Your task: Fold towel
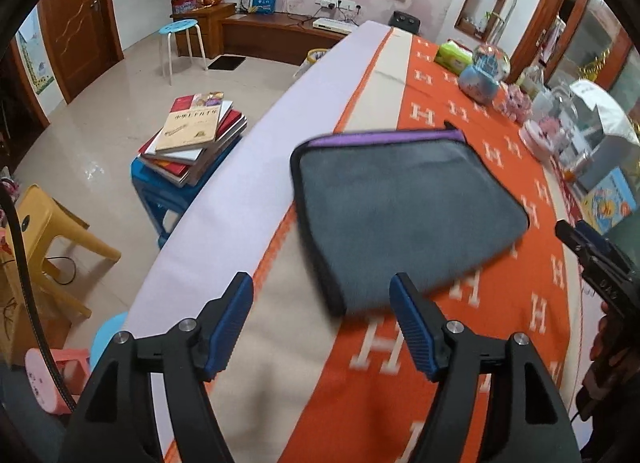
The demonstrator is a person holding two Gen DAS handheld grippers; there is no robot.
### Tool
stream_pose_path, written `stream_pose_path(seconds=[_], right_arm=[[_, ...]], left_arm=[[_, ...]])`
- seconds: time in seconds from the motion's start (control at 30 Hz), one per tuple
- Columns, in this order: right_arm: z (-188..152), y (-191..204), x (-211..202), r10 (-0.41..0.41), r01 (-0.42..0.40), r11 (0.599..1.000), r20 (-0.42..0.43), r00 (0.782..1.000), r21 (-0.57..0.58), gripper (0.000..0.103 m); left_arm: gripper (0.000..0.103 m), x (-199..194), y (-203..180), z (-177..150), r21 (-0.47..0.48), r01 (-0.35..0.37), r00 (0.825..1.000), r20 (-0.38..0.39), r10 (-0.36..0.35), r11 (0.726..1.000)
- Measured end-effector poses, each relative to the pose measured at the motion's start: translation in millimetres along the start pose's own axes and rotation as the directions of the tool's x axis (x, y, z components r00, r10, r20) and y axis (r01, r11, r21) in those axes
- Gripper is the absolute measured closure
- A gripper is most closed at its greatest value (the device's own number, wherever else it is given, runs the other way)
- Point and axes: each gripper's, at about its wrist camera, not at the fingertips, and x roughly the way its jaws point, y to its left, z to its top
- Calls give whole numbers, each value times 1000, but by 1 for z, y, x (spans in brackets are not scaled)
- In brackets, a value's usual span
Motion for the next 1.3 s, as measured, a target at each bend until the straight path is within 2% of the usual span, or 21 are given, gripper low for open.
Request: stream_pose_path(seconds=[0.17,0.27,0.37,0.63,0.7,0.87,0.97,1.1,1.23,1.3], right_arm=[[-29,7,-31,-47,48,998,-21,999,48,28],[-46,12,-50,-67,70,994,-36,997,81,26],[-61,19,-73,-86,89,989,-35,996,122,25],[-105,36,-129,-122,137,958,-74,990,253,17],[-116,42,-143,-126,145,949,-85,988,279,9],[-135,52,-174,-100,134,933,-117,988,335,8],[-140,55,-193,-116,154,930,-129,985,334,7],[-138,51,-217,-122,165,921,-142,982,353,7],[-134,43,-239,-122,169,910,-145,982,379,7],[-133,32,-251,-96,160,885,-163,982,437,7]], left_arm=[[34,-19,10,-30,23,16,999,-37,-15,1000],[33,-36,11,-42,75,17,999,-30,-15,997],[25,-54,11,-54,146,9,1000,-25,-5,989],[25,-85,13,-79,224,44,998,-56,-32,974],[23,-93,8,-87,258,58,997,-65,-42,964],[22,-112,-18,-100,341,127,991,-86,-103,932],[20,-125,-37,-104,381,162,986,-86,-140,910],[17,-143,-62,-109,453,151,989,-78,-129,879],[17,-161,-77,-110,464,140,990,-66,-123,875],[17,-172,-85,-109,465,141,990,-63,-126,874]])
